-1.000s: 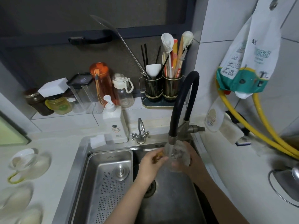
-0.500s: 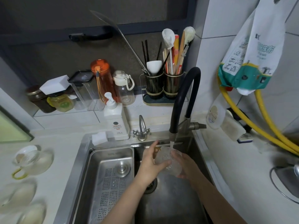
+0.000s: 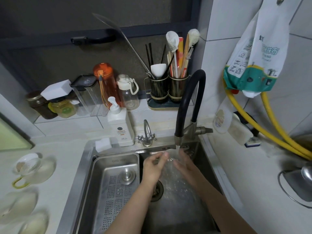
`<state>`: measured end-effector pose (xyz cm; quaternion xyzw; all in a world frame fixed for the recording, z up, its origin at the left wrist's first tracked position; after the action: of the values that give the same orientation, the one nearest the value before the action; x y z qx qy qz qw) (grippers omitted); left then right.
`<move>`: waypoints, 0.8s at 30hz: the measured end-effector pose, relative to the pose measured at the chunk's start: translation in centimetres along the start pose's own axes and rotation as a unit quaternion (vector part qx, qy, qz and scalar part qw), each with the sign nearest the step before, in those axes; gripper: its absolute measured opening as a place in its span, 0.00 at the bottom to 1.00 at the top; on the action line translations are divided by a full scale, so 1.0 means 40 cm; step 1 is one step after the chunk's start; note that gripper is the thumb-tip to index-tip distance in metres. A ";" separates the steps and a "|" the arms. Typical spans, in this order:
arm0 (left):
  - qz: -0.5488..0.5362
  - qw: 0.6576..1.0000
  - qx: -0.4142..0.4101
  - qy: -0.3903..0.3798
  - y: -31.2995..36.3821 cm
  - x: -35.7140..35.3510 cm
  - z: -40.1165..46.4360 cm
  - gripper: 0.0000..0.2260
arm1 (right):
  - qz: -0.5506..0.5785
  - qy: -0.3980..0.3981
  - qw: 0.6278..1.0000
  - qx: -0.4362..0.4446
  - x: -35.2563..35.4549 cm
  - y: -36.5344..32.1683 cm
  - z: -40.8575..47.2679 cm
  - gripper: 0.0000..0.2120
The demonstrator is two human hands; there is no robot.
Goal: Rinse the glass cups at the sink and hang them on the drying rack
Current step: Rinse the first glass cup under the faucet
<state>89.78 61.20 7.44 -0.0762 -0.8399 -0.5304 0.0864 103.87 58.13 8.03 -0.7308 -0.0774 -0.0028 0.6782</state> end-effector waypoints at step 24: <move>0.118 0.991 -0.009 -0.067 0.042 -0.074 0.012 0.26 | -0.105 0.130 0.986 -0.023 0.106 0.001 0.021 0.27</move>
<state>93.00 62.25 8.05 -0.2105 -0.8243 -0.5176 0.0913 107.99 59.41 8.37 -0.7272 -0.0652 -0.1704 0.6618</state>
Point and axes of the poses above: each hand's wrist, its own z-axis towards the middle knuckle, its own x-axis out of the back of the hand, y = z × x, the point moved 6 cm from there along z, towards the middle knuckle, and after that the axes turned 10 degrees about x, right-handed, at the moved point
